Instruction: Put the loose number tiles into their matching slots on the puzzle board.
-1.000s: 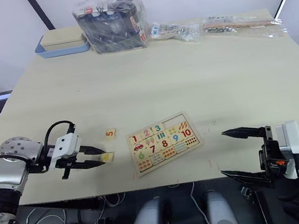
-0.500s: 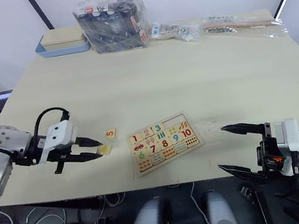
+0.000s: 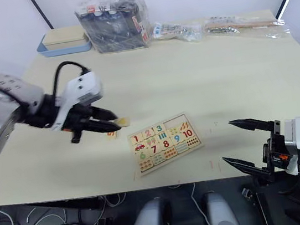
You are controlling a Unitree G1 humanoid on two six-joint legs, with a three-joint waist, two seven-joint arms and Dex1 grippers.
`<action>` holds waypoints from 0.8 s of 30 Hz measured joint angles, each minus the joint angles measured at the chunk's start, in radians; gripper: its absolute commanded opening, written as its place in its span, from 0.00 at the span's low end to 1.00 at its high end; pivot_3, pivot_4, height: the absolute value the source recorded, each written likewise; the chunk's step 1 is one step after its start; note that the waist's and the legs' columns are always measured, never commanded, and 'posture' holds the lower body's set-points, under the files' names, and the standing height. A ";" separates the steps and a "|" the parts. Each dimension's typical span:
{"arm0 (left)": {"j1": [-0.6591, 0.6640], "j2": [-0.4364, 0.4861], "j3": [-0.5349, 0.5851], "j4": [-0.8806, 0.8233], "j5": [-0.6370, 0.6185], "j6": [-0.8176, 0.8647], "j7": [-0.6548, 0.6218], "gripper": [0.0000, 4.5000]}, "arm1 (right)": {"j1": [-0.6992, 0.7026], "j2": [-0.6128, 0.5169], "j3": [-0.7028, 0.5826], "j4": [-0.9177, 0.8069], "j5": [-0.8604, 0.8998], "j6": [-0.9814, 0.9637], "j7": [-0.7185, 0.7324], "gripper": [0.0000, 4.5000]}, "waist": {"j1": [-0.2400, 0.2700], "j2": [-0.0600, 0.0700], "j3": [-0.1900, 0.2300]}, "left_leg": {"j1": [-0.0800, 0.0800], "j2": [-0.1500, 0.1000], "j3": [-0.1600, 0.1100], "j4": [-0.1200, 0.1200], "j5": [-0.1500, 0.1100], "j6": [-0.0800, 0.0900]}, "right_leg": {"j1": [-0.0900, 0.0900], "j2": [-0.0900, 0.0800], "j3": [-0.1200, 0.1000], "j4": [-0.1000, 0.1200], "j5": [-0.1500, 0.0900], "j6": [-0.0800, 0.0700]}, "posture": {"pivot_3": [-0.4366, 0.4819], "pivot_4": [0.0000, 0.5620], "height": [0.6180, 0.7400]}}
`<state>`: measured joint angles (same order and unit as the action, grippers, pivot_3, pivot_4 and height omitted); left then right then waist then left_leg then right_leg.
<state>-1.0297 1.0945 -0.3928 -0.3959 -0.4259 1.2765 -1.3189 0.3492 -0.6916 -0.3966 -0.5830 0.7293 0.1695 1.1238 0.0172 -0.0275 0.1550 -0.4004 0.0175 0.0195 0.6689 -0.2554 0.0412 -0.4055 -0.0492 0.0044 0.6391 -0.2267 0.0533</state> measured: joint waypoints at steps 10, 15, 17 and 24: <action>-0.241 -0.179 -0.331 0.161 0.089 0.046 0.062 0.23 | 0.031 0.005 -0.013 -0.038 0.000 -0.001 -0.033 1.00 | -0.004 0.000 0.000 | 0.001 -0.003 0.000 0.000 0.000 0.001 | 0.000 0.002 0.010 0.002 -0.001 0.001 | 0.48 0.27 1.00; -0.270 -0.314 -0.368 0.260 0.094 0.167 0.141 0.23 | 0.047 0.005 -0.017 -0.051 -0.002 -0.008 -0.044 1.00 | -0.001 0.000 0.000 | 0.000 -0.003 -0.002 0.000 -0.001 0.001 | 0.000 0.002 0.013 0.002 -0.002 0.004 | 0.48 0.27 1.00; -0.281 -0.366 -0.389 0.283 0.098 0.217 0.188 0.23 | 0.056 0.008 -0.021 -0.054 -0.005 -0.015 -0.045 1.00 | -0.001 0.000 0.000 | 0.000 -0.006 -0.003 0.001 -0.001 0.002 | 0.000 0.001 0.015 0.002 -0.003 0.005 | 0.48 0.27 1.00; -0.296 -0.545 -0.406 0.409 0.095 0.323 0.353 0.23 | 0.090 0.021 -0.025 -0.059 -0.021 -0.032 -0.048 1.00 | -0.008 0.000 0.000 | 0.000 -0.007 -0.002 0.001 -0.002 0.004 | 0.000 0.002 0.019 0.003 -0.003 0.005 | 0.48 0.27 1.00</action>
<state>-1.3261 0.5491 -0.7987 0.0134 -0.3309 1.5994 -0.9654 0.4391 -0.6702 -0.4220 -0.6416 0.7080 0.1377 1.0755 0.0094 -0.0270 0.1550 -0.4000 0.0105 0.0171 0.6699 -0.2574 0.0453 -0.4054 -0.0475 0.0234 0.6423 -0.2298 0.0586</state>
